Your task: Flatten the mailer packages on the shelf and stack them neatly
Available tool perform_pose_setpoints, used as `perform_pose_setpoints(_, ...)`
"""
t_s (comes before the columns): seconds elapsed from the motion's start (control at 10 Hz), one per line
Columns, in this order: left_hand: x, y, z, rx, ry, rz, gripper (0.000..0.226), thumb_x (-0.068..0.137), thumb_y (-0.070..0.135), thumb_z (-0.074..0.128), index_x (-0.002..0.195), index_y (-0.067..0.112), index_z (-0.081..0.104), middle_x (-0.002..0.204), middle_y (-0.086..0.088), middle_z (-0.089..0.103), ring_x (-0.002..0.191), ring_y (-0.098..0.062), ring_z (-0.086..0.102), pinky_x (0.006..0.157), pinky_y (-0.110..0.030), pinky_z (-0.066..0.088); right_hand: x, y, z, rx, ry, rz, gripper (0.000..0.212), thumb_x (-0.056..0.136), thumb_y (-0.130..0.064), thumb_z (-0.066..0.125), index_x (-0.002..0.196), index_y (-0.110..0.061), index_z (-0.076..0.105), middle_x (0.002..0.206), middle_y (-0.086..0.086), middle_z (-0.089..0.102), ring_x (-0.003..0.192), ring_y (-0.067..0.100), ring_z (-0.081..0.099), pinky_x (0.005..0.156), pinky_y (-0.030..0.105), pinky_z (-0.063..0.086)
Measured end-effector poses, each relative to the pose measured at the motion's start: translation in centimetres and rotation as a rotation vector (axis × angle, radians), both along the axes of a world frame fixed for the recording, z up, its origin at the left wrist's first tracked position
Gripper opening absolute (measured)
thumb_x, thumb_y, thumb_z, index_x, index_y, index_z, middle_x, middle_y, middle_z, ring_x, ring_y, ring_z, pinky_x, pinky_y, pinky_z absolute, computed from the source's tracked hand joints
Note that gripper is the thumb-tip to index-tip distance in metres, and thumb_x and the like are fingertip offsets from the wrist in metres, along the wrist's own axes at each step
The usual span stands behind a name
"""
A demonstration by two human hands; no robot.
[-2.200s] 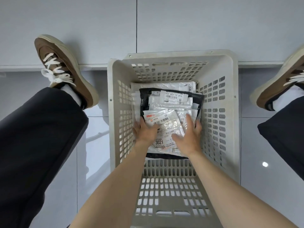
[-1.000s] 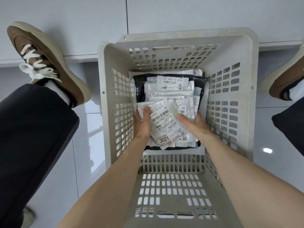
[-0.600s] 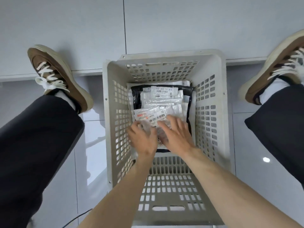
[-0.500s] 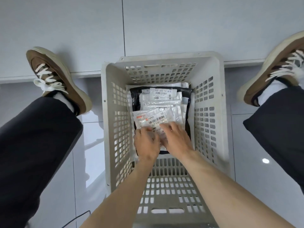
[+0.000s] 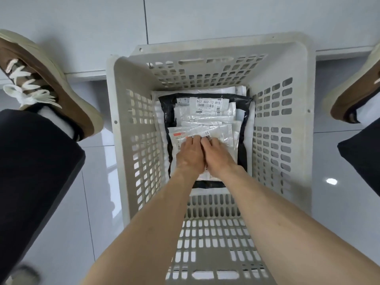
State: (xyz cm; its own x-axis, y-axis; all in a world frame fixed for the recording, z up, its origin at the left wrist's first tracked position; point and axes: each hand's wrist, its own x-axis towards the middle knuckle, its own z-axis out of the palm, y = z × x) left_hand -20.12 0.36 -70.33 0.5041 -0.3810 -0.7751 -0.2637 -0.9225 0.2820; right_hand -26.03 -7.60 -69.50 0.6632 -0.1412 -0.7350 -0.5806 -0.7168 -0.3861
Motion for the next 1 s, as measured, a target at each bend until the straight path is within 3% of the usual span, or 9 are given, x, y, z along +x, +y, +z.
perform_pose_setpoints(0.2, -0.7, 1.8, 2.4, -0.061, -0.105, 0.091, 0.047, 0.089, 0.015, 0.059, 0.129, 0.031, 0.041, 0.136, 0.001, 0.036, 0.128, -0.025, 0.034, 0.101, -0.047, 0.032, -0.3, -0.3, 1.5, 0.065, -0.117, -0.139, 0.040, 0.087, -0.006, 0.064, 0.120, -0.014, 0.042, 0.127, 0.009, 0.048, 0.114, 0.026, 0.050, 0.087, 0.034, 0.049)
perform_pose_setpoints(0.3, -1.6, 2.1, 4.1, -0.140, -0.187, 0.524, 0.069, 0.084, 0.026, 0.071, 0.136, 0.042, 0.029, 0.150, -0.002, 0.014, 0.139, -0.028, 0.020, 0.113, -0.050, 0.021, -1.7, -0.5, 3.3, -0.129, -0.341, -0.346, 0.044, 0.078, -0.019, 0.080, 0.103, -0.014, 0.044, 0.108, 0.003, 0.048, 0.095, 0.019, 0.049, 0.076, 0.029, 0.049)
perform_pose_setpoints(0.4, -1.6, 2.1, 4.5, -0.146, 0.042, 0.771, 0.103, 0.086, 0.036, 0.072, 0.153, 0.027, -0.006, 0.161, -0.012, -0.010, 0.150, -0.026, 0.001, 0.118, -0.044, 0.012, -3.1, -0.7, 4.5, -0.201, -0.294, -0.632, 0.093, 0.064, -0.042, 0.088, 0.138, -0.023, 0.035, 0.129, 0.005, 0.038, 0.119, 0.020, 0.036, 0.103, 0.038, 0.038)
perform_pose_setpoints(0.5, -1.3, 1.6, 4.6, -0.356, 0.264, 0.977, 0.111, 0.085, 0.022, 0.073, 0.154, 0.024, -0.014, 0.163, -0.007, 0.004, 0.149, -0.021, 0.015, 0.119, -0.046, 0.022, -3.6, -1.4, 5.2, 0.131, -0.131, -0.747, 0.116, 0.073, -0.038, 0.083, 0.154, -0.033, 0.001, 0.156, -0.001, 0.015, 0.144, 0.020, 0.019, 0.113, 0.041, 0.027)
perform_pose_setpoints(0.6, -1.2, 1.1, 5.2, -0.447, 0.262, 0.884, 0.092, 0.089, 0.007, 0.064, 0.152, 0.031, 0.002, 0.148, 0.010, 0.033, 0.136, -0.014, 0.037, 0.101, -0.029, 0.043, -3.8, -1.4, 5.4, 0.260, -0.008, -0.752, 0.105, 0.083, -0.029, 0.072, 0.155, -0.031, -0.005, 0.161, -0.004, 0.006, 0.148, 0.021, 0.017, 0.114, 0.038, 0.026)
perform_pose_setpoints(0.7, -0.5, 1.2, 5.0, -0.444, 0.192, 0.714, 0.087, 0.088, 0.007, 0.062, 0.148, 0.041, 0.009, 0.147, -0.004, 0.041, 0.114, -0.035, 0.059, 0.063, -0.021, 0.052, -4.3, -1.3, 4.9, 0.202, 0.030, -0.663, 0.103, 0.074, -0.041, 0.069, 0.153, -0.035, 0.002, 0.157, -0.002, 0.022, 0.142, 0.026, 0.032, 0.108, 0.048, 0.040)
perform_pose_setpoints(0.8, 0.3, 2.6, 5.8, -0.350, 0.174, 0.710, 0.090, 0.084, 0.018, 0.070, 0.144, 0.052, 0.012, 0.157, -0.006, 0.031, 0.122, -0.028, 0.057, 0.059, -0.018, 0.054, -4.6, -1.8, 7.1, 0.161, 0.156, -0.589, 0.101, 0.088, -0.035, 0.064, 0.155, -0.027, -0.011, 0.164, 0.000, 0.005, 0.149, 0.026, 0.018, 0.115, 0.048, 0.030)
perform_pose_setpoints(0.9, 0.2, 3.9, 7.2, -0.310, 0.144, 0.626, 0.089, 0.082, 0.030, 0.068, 0.148, 0.050, 0.012, 0.160, 0.001, 0.021, 0.130, -0.024, 0.049, 0.089, -0.033, 0.054, -5.0, -2.4, 9.0, 0.130, 0.158, -0.581, 0.094, 0.093, -0.025, 0.059, 0.155, -0.019, -0.011, 0.164, 0.003, 0.005, 0.148, 0.026, 0.021, 0.115, 0.043, 0.032)
perform_pose_setpoints(1.0, -0.4, 4.2, 11.0, -0.335, 0.129, 0.664, 0.080, 0.092, 0.019, 0.059, 0.156, 0.032, 0.013, 0.162, 0.005, 0.015, 0.143, -0.024, 0.030, 0.101, -0.029, 0.040, -4.6, -2.7, 13.0, 0.145, 0.082, -0.598, 0.087, 0.094, -0.020, 0.058, 0.157, -0.021, -0.002, 0.163, 0.002, 0.011, 0.147, 0.027, 0.024, 0.116, 0.043, 0.030)
